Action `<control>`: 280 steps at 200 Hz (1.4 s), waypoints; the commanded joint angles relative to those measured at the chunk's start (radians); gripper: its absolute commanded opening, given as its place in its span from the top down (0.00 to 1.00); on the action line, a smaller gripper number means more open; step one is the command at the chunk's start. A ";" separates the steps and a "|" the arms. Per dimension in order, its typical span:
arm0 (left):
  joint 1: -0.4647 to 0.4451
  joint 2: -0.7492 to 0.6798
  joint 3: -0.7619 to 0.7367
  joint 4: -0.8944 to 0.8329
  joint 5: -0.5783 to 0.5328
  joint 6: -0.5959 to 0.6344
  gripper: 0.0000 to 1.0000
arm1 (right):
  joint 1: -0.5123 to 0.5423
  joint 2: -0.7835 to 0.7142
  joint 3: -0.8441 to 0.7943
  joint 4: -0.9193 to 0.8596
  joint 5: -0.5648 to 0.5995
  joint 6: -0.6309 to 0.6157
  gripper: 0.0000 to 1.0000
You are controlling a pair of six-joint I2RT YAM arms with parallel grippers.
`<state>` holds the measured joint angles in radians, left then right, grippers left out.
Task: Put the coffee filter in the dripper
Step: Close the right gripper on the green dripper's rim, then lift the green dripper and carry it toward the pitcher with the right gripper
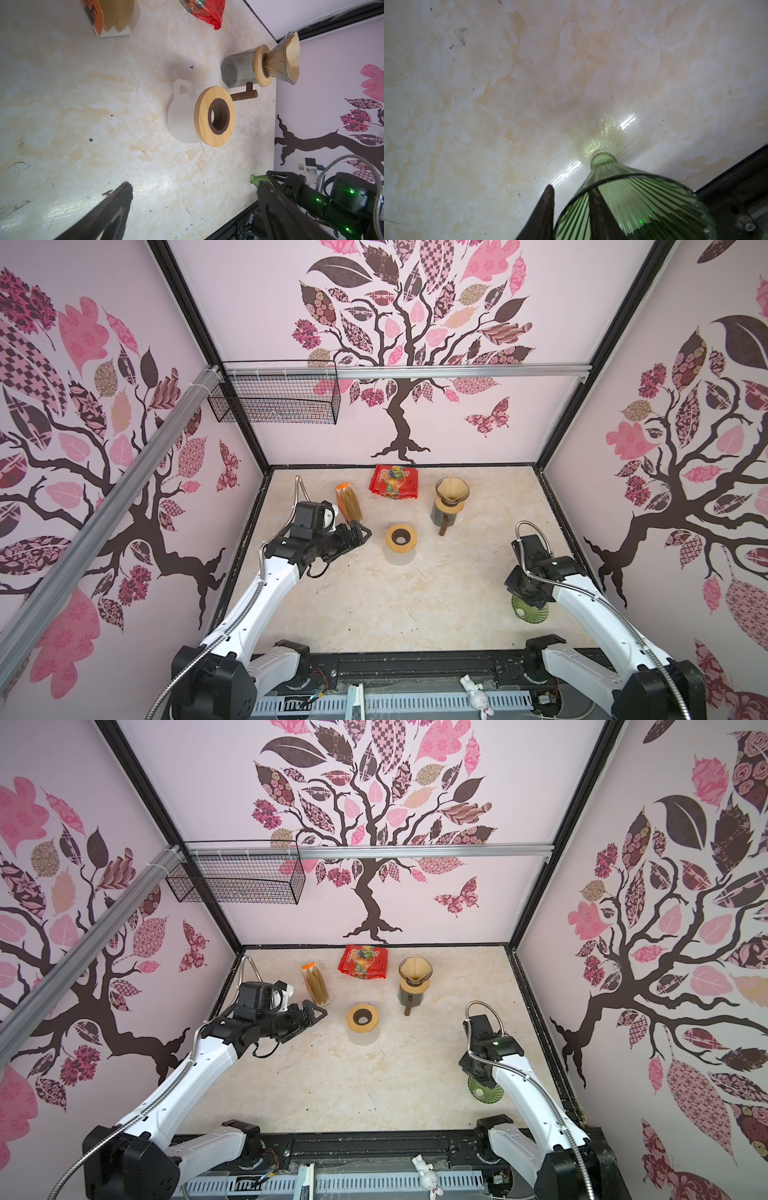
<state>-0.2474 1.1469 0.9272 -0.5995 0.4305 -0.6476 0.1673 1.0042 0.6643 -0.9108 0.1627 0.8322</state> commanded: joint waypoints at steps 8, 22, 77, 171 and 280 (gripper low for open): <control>0.006 -0.013 -0.012 0.011 -0.003 0.011 0.03 | 0.004 0.010 -0.002 -0.005 0.008 0.000 0.75; 0.008 -0.013 -0.012 0.012 -0.003 0.011 0.03 | 0.004 0.013 -0.002 -0.002 0.004 -0.003 0.77; 0.014 -0.010 -0.013 0.011 -0.003 0.008 0.03 | 0.011 0.027 0.005 0.004 -0.005 -0.030 0.90; 0.028 -0.007 -0.019 0.020 0.010 0.003 0.03 | 0.116 0.010 0.067 0.032 0.055 -0.073 1.00; 0.074 -0.017 -0.037 0.070 0.063 0.000 0.03 | 0.414 0.116 0.367 0.179 0.250 -0.332 1.00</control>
<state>-0.1818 1.1469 0.9188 -0.5709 0.4629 -0.6552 0.5415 1.0916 0.9470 -0.7967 0.3416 0.6106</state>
